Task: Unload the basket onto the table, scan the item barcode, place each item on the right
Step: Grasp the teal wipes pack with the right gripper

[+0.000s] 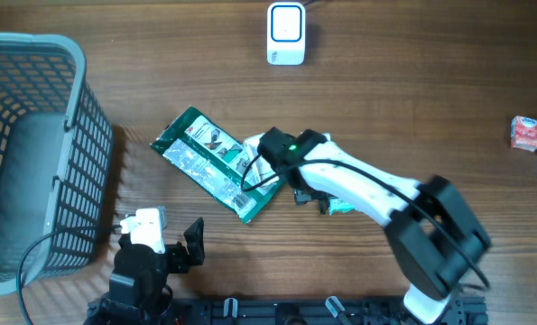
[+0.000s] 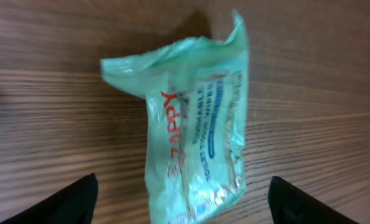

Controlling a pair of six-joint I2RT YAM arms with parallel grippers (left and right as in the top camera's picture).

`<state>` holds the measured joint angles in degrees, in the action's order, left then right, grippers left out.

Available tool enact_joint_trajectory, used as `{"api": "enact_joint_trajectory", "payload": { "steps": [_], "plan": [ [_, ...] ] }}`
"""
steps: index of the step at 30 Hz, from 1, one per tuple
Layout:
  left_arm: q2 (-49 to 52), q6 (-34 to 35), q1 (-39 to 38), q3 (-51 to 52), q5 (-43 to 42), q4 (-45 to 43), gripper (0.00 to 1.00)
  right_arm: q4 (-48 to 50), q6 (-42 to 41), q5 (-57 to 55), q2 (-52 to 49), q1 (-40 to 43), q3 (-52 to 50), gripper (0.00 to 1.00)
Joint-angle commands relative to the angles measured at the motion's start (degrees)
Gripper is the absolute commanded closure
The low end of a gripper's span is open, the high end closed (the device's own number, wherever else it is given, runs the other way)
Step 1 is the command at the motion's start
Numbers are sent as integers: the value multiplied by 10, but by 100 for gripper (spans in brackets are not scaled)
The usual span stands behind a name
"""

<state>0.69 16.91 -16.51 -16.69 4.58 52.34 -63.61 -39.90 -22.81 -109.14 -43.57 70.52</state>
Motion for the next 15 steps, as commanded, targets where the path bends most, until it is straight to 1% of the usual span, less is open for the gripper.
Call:
{"api": "enact_joint_trajectory", "payload": {
  "steps": [1,2,5,7,8,9,10,11,12,15],
  "plan": [
    [-3,5,-3,0,0,-2,0,-14,-30,-16,-62,0,-2,30],
    [-3,5,-3,0,0,-2,0,-22,-49,-23,-78,0,-2,36],
    [-3,5,-3,0,-1,-2,0,-19,-52,-29,-99,3,-2,37],
    [-3,5,-3,0,0,-2,0,-13,-52,-29,-103,14,-2,41],
    [-3,5,-3,0,0,-2,0,-3,-50,-28,-103,24,-5,44],
    [-3,5,-3,0,0,-2,0,4,-51,-26,-103,35,-9,53],
    [-3,5,-3,0,0,-2,0,15,-50,-17,-103,49,-17,77],
    [-3,5,-3,0,0,-2,0,19,-49,-6,-103,59,-20,89],
    [-3,5,-3,0,0,-2,0,26,-24,21,-103,76,-20,95],
    [-3,5,-3,0,0,-2,0,42,53,95,-102,109,3,96]
  ]
}}
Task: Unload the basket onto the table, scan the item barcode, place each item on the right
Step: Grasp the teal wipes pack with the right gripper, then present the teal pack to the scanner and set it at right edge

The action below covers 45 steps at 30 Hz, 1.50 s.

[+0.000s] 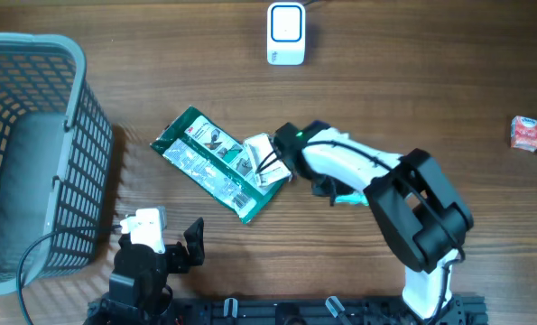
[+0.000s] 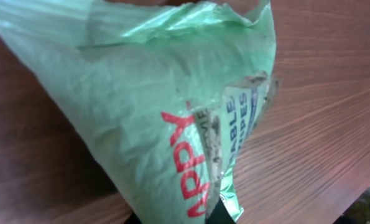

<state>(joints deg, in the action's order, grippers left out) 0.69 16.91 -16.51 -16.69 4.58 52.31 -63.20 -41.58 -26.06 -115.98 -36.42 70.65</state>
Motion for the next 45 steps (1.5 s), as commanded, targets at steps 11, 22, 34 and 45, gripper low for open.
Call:
{"api": "enact_joint_trajectory", "payload": {
  "steps": [11,22,34,45],
  "plan": [
    [-3,5,-3,0,0,-2,0,28,408,690,186,86,99,96],
    [-3,5,-3,0,0,-2,0,166,431,1139,205,87,97,96],
    [-3,5,-3,0,0,-2,0,446,-129,1189,205,88,97,96],
    [-3,5,-3,0,0,-2,0,463,346,589,198,87,97,96]
  ]
}}
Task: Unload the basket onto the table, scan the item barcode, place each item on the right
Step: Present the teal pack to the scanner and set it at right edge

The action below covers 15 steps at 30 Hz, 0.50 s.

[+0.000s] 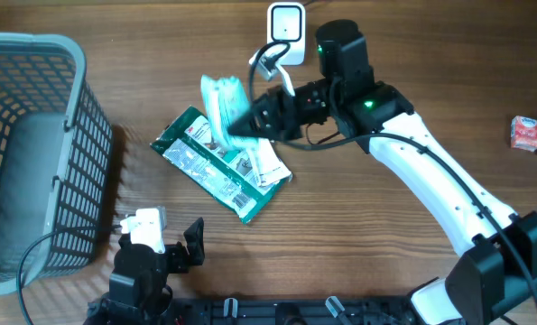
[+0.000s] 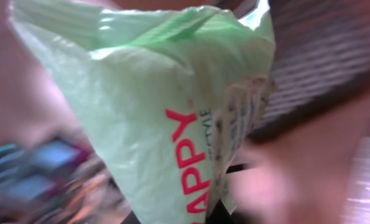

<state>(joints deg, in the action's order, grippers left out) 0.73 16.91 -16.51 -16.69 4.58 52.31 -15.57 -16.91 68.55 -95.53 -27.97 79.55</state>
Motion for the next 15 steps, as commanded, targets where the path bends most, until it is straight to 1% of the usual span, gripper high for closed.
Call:
{"api": "enact_joint_trajectory", "payload": {
  "steps": [1,4,6,8,11,12,15],
  "plan": [
    [-4,5,-3,0,0,-2,0,-7,99,-437,-11,2,8,96],
    [-4,5,-3,0,0,-2,0,60,111,-550,-28,3,8,96],
    [-4,5,-3,0,0,-2,0,121,123,-594,-54,3,10,96],
    [-4,5,-3,0,0,-2,0,157,134,-633,-95,6,26,96],
    [-4,5,-3,0,0,-2,0,156,157,-671,-188,16,110,96],
    [-4,5,-3,0,0,-2,0,148,167,-699,-249,20,181,96],
    [-4,5,-3,0,0,-2,0,137,184,-762,-341,20,289,95]
  ]
}}
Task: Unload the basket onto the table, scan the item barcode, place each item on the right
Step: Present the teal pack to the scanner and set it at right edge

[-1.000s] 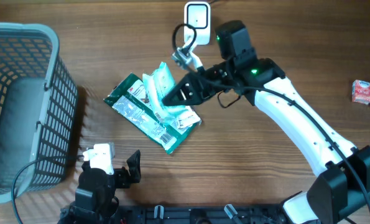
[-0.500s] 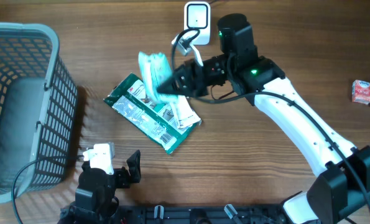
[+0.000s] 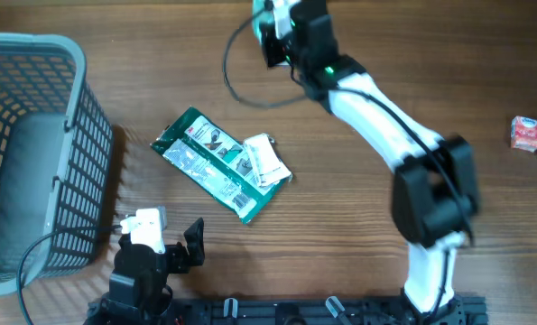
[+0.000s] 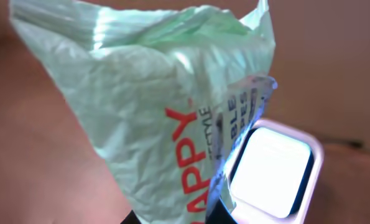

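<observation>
A light green crinkled packet with red letters fills the right wrist view. My right gripper is shut on its lower end, with only the dark fingertips showing at the bottom edge. Just behind the packet's right edge lies the white barcode scanner, its window lit bright. In the overhead view my right gripper is stretched to the table's far edge and covers the scanner there. My left gripper rests near the front edge; its jaws cannot be made out.
A grey mesh basket stands at the left. A dark green packet with a small white packet on it lies mid-table. A small red item sits at the right edge.
My right gripper has moved with the light green packet from above the dark green packet to the far edge. The lit scanner now shows right behind the packet. The left arm has not moved.
First my right gripper was open over the light green packet lying on the table. Then it was shut on the packet at table level. Later it held the packet raised over the middle, and now holds it at the scanner.
</observation>
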Controlling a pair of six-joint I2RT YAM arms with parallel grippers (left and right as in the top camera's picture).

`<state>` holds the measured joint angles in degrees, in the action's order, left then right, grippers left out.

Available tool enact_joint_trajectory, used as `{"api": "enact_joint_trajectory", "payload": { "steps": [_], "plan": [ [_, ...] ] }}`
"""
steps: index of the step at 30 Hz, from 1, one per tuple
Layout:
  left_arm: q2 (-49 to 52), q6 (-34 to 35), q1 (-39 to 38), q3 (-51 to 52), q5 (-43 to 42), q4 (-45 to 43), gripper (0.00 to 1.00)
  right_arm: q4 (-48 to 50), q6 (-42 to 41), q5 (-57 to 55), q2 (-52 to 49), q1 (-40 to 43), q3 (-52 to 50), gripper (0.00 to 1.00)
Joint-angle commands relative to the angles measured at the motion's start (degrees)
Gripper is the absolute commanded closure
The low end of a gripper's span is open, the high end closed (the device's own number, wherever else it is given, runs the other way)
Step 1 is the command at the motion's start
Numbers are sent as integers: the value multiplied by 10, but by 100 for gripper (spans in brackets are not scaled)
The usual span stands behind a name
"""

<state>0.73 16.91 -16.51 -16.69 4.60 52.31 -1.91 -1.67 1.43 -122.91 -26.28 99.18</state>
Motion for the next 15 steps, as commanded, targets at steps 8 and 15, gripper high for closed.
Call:
{"api": "enact_joint_trajectory", "payload": {
  "steps": [8,15],
  "plan": [
    [-4,5,-3,0,-1,-2,0,-14,29,-190,-173,5,161,96],
    [-4,5,-3,0,-1,-2,0,-204,-12,-283,-50,10,179,96]
  ]
}}
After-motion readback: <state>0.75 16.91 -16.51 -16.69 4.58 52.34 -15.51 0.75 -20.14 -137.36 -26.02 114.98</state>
